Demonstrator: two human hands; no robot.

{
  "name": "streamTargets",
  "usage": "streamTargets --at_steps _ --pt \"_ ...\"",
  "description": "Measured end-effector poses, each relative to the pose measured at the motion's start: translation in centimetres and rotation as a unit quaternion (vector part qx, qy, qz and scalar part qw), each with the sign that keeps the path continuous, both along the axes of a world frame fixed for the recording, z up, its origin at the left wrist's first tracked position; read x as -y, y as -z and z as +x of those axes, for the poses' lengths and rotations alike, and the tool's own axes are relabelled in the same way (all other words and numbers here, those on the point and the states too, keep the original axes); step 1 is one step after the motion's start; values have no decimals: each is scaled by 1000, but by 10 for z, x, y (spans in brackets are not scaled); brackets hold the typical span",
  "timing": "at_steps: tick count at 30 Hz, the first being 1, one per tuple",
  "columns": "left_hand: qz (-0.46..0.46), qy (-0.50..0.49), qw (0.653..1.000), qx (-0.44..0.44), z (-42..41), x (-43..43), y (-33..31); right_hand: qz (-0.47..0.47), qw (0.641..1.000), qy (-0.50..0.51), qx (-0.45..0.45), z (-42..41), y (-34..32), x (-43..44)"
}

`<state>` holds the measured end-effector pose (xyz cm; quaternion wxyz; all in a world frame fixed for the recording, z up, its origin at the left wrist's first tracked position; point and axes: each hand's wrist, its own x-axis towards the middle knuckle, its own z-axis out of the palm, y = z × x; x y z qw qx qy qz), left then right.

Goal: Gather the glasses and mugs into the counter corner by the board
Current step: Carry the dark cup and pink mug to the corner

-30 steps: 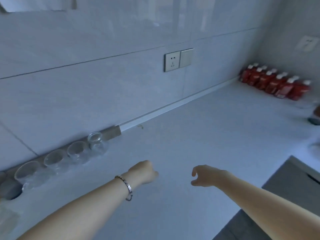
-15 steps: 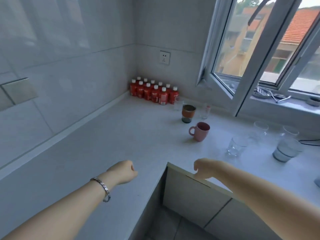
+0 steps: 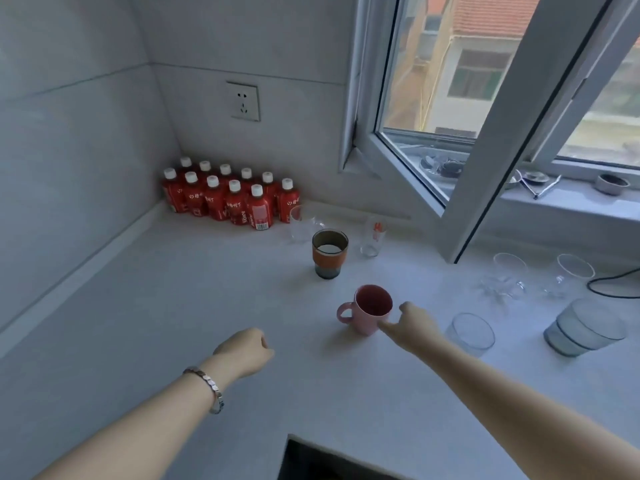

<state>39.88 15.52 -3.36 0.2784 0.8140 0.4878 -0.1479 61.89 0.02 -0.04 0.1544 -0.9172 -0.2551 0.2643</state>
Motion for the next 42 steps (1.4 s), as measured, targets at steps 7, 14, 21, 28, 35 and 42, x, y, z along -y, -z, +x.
streamTargets --at_steps 7,14,21,28,35,42 --pt "10 21 1000 -2 74 -90 1 -24 992 108 -59 15 33 -92" --pt "26 51 995 82 149 -122 4 -29 996 53 -58 37 37 -82" --pt "60 112 986 110 219 -129 12 -34 998 -41 -13 60 23 -61" --pt "84 57 988 117 216 -102 12 8 999 -40 1 78 12 -45" --pt "102 38 987 117 142 -24 -16 24 989 -144 5 81 -4 -20" --pt "164 -125 968 145 45 83 -49 48 930 -360 54 55 -23 5"
